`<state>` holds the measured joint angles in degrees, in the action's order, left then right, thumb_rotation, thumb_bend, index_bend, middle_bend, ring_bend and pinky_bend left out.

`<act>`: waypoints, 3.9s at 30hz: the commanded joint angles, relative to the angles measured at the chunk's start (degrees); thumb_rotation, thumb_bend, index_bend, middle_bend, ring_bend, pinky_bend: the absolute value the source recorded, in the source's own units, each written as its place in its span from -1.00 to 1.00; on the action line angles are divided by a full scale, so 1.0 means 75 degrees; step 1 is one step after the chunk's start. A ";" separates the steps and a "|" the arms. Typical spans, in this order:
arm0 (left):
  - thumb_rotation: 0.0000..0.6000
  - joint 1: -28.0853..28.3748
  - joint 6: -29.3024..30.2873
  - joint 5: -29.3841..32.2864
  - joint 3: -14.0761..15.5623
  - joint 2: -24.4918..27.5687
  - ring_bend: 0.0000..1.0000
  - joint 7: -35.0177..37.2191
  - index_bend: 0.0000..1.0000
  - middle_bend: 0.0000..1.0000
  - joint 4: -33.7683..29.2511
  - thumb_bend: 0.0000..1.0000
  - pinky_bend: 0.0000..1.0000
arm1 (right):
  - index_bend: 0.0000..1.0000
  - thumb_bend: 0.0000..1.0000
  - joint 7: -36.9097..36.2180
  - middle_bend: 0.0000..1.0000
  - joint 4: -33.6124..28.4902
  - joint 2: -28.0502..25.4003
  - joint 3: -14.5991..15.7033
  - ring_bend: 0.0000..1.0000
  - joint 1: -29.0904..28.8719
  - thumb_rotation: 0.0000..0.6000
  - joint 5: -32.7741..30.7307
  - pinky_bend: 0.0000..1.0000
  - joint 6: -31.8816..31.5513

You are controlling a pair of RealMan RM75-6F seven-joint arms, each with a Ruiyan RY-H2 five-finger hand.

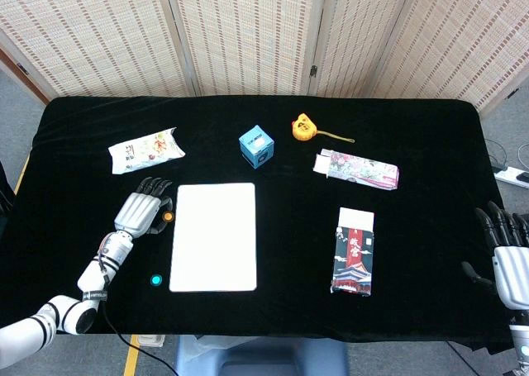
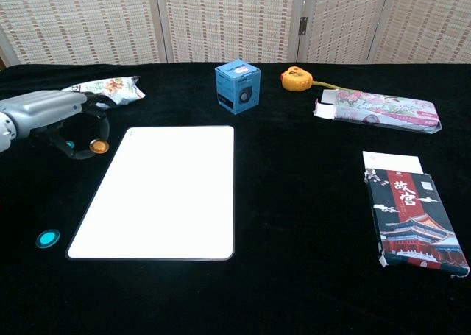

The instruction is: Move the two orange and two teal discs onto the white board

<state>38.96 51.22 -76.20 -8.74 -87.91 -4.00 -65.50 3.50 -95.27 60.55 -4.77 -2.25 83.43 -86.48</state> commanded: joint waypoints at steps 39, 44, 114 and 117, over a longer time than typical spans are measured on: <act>1.00 0.0002 -0.0229 0.0850 0.0100 0.0258 -1.00 0.0143 -0.19 -0.87 0.0281 -0.21 -1.00 | -1.00 -0.46 -0.0045 -1.00 -0.0015 -0.0035 -0.0042 -1.00 0.0038 1.00 0.0062 -1.00 -0.0071; 1.00 -0.0042 -0.0436 0.1008 0.0100 -0.0028 -1.00 0.0375 -0.17 -0.87 0.0968 -0.21 -1.00 | -1.00 -0.46 0.0011 -1.00 -0.0063 -0.0045 -0.0041 -1.00 0.0005 1.00 0.0107 -1.00 -0.0053; 1.00 -0.0237 0.0550 -0.0992 0.0772 0.0739 -1.00 0.0573 0.03 -0.79 -0.0906 -0.13 -1.00 | -1.00 -0.46 0.0286 -1.00 -0.0333 -0.0089 -0.0040 -1.00 0.0057 1.00 0.0052 -1.00 -0.0131; 1.00 -0.0187 0.0535 -0.1007 0.0777 0.0700 -1.00 0.0325 0.03 -0.79 -0.1213 -0.13 -1.00 | -1.00 -0.46 0.0250 -1.00 -0.0302 -0.0088 -0.0041 -1.00 0.0060 1.00 0.0052 -1.00 -0.0135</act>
<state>37.41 54.92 -83.25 -3.30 -82.93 -0.50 -73.49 5.38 -97.55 59.89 -5.07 -1.80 83.83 -87.49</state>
